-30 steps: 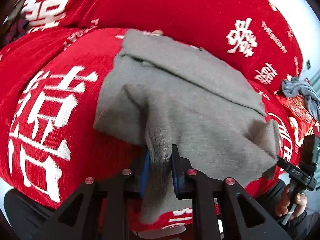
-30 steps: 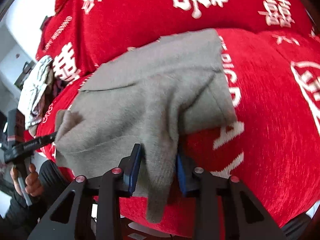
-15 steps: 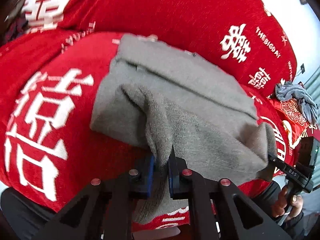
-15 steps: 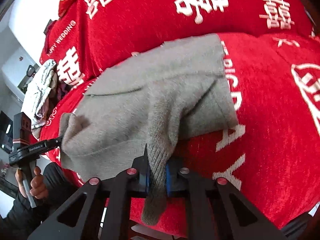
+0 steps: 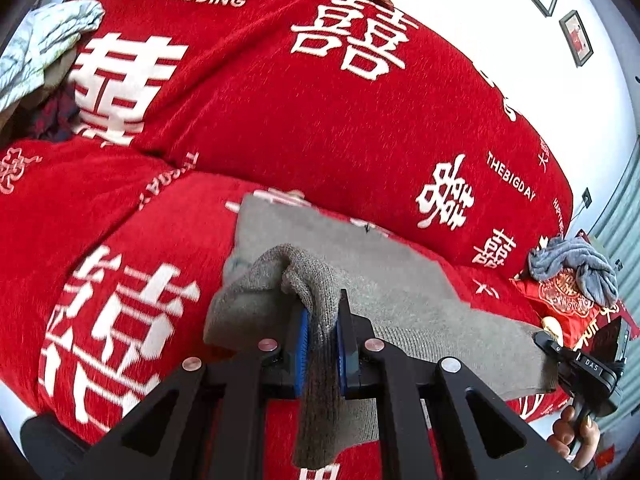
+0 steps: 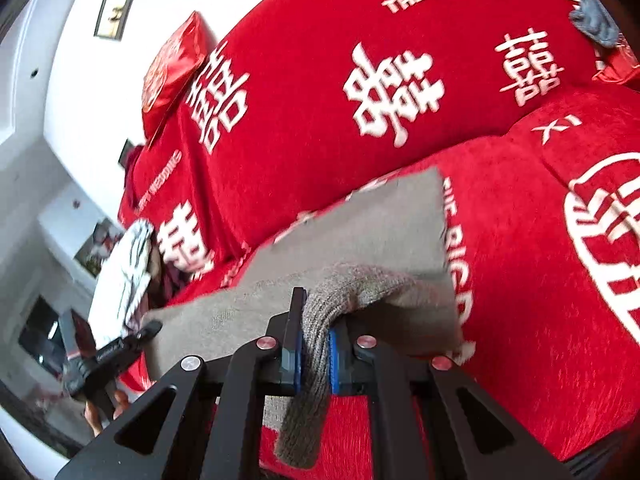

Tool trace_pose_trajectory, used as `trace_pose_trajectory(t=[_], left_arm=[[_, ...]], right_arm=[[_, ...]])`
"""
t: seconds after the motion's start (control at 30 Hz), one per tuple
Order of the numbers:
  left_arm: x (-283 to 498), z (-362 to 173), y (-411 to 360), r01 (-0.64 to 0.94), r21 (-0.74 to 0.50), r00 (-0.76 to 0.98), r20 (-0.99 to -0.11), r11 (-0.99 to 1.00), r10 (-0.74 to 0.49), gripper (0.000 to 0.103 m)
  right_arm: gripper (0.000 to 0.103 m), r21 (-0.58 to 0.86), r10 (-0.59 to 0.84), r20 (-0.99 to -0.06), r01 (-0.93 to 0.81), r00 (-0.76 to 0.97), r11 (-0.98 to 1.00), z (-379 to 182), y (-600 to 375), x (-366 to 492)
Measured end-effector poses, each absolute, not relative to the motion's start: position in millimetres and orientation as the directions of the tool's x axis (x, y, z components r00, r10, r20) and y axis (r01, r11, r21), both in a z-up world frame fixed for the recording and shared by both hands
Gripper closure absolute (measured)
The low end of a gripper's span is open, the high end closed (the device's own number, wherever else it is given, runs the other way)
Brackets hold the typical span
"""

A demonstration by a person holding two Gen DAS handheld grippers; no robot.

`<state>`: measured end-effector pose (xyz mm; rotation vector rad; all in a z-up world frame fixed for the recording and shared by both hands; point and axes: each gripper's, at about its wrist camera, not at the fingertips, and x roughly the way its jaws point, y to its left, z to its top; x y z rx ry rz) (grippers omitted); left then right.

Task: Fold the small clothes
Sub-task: 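Lift the held hem with both tools and fold it toward the collar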

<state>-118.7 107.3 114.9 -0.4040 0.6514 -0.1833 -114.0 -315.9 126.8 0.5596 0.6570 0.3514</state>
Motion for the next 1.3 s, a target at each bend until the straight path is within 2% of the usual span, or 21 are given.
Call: trace_pose_trajectory(t=[0.2, 0.7, 1.07, 1.3], left_arm=[[-88.4, 125.4, 98.9, 0.025, -0.385, 0.778, -0.572, 0.922, -0.26, 0.09], [-45.2, 117.5, 104.8, -0.018, -0.408, 0.731, -0.628, 0.913, -0.266, 0.09], [-0.2, 95.6, 98.2, -0.057, -0.382, 0.671, -0.699, 0.922, -0.248, 0.09], [22.5, 93.0, 92.7, -0.059, -0.37, 0.653, -0.717, 0.927, -0.244, 0.09]], right_arm=[[0.093, 0.594, 0.451, -0.478, -0.101, 0.753, 0.798, 138.9, -316.8, -87.7], [0.093, 0.539, 0.407, -0.544, -0.066, 0.733, 0.84, 148.7, -304.5, -41.6], [0.093, 0.481, 0.35, -0.631, -0.005, 0.692, 0.877, 133.5, -301.7, 0.4], [0.093, 0.466, 0.332, -0.652, 0.015, 0.681, 0.884, 128.4, -301.5, 18.0]])
